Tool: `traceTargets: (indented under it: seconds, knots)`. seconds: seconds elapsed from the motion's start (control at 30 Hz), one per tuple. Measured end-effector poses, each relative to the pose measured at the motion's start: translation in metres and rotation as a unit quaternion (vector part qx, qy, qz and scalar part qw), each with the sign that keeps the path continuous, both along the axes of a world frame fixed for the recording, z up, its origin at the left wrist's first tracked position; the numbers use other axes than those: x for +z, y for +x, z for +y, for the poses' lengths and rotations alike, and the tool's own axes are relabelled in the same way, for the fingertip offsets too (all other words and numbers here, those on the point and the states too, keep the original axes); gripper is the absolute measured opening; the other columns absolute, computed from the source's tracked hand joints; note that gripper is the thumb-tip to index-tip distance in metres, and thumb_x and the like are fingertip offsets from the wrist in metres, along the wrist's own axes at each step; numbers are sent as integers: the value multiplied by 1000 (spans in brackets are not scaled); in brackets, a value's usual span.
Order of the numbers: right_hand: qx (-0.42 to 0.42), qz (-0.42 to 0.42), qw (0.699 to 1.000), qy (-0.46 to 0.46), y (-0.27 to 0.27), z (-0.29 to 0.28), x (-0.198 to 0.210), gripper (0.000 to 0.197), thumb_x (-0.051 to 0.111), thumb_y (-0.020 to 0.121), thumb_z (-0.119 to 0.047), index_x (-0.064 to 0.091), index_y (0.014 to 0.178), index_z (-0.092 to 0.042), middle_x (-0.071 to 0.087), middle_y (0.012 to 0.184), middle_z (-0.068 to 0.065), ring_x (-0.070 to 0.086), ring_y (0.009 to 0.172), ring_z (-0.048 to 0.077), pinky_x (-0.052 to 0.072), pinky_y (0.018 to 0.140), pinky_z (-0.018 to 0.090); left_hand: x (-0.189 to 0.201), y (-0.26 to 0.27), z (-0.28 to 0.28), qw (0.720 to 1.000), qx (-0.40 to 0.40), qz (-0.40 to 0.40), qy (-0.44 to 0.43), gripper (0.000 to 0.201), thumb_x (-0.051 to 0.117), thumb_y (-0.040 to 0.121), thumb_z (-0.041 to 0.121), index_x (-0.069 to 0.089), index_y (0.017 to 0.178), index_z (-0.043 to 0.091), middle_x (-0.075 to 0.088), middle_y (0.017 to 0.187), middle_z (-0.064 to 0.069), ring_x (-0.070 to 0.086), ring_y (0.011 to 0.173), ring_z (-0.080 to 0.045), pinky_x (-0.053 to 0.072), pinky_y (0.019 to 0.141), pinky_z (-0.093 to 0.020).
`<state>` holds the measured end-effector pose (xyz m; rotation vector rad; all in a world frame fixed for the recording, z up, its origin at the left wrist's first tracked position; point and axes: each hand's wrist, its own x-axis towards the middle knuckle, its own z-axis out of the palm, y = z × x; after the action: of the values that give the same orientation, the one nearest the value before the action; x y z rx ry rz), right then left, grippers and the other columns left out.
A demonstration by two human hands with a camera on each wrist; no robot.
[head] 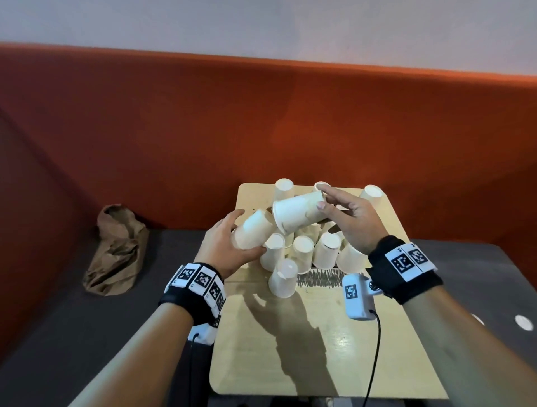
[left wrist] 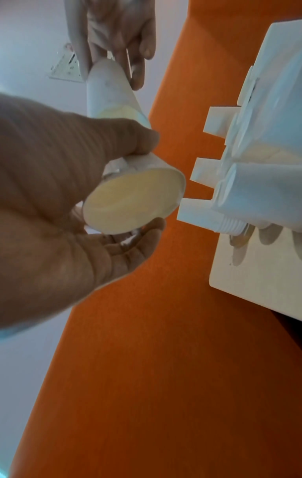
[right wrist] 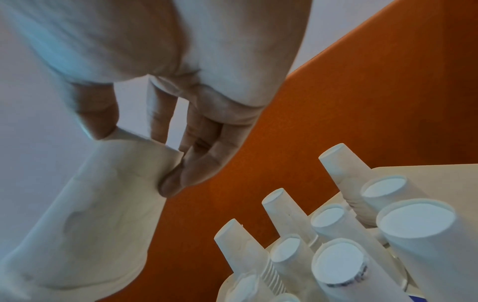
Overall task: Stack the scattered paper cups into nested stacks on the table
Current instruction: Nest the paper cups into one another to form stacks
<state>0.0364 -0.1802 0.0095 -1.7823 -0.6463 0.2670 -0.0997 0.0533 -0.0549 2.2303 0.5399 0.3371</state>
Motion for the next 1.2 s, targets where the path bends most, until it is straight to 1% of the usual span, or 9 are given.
traceTargets:
  seconds: [0.1,0.23,0.5,0.63,0.7,0.83,0.97,1.07,1.2]
  knots:
    - [7,-2,1000,-2,0,-1,-1,30,70,91,-34,65,118,-47,68,118,2,65,99,8,60,76,40,6,2,-2,1000,-8,-6,24,93,87,56,47,46,138,32,57,104,7,55,96,-11,49,88,-32]
    - [6,9,1000,-12,-1,0,-2,32,69,92,-29,65,122,-39,69,117,3,68,98,17,60,77,44,14,5,-6,999,-27,7,43,102,87,54,49,39,142,32,57,105,8,56,99,-13,49,90,-33]
    - [22,28,999,-15,-4,5,-6,23,67,93,-21,68,114,-32,70,112,3,64,98,-3,58,73,23,39,10,-19,993,-100,-26,-57,141,98,45,39,5,152,42,56,105,21,59,103,-5,45,94,-25]
    - [-10,87,996,11,-1,8,-10,16,68,93,-21,60,106,-24,70,109,9,69,85,21,59,67,36,37,15,-13,988,-131,-14,-80,153,99,41,34,-6,152,45,61,118,14,59,110,-4,44,100,-20]
    - [-28,110,993,27,2,8,-12,14,67,93,-21,55,100,-19,68,102,11,67,79,27,57,61,37,34,18,-12,987,-143,-15,-77,148,99,45,30,-2,154,42,64,119,13,59,112,-4,43,104,-21]
    - [-23,101,994,41,0,12,-9,5,64,96,-19,61,94,-15,66,89,4,65,71,17,56,59,35,33,22,-11,989,-130,-41,-60,130,97,50,28,20,155,31,60,115,16,59,106,-3,45,98,-18]
    - [-27,72,996,37,-4,21,-9,10,63,97,-26,64,107,-25,67,113,8,69,81,18,57,62,35,37,29,-16,987,-139,-66,-42,101,96,51,24,51,142,21,61,117,14,56,101,6,45,99,-20]
    - [-12,17,1000,18,-8,30,-11,32,68,90,-39,58,120,-37,64,117,-3,64,105,18,56,76,35,41,37,-26,981,-169,-82,-49,87,94,55,21,58,134,25,63,112,11,58,98,0,47,95,-24]
    - [-46,-29,998,11,-8,31,-11,40,67,84,-47,52,121,-47,63,119,-12,60,112,15,53,94,46,40,53,-38,979,-182,-91,-26,93,93,58,29,51,140,29,60,112,12,58,96,-7,49,87,-20]
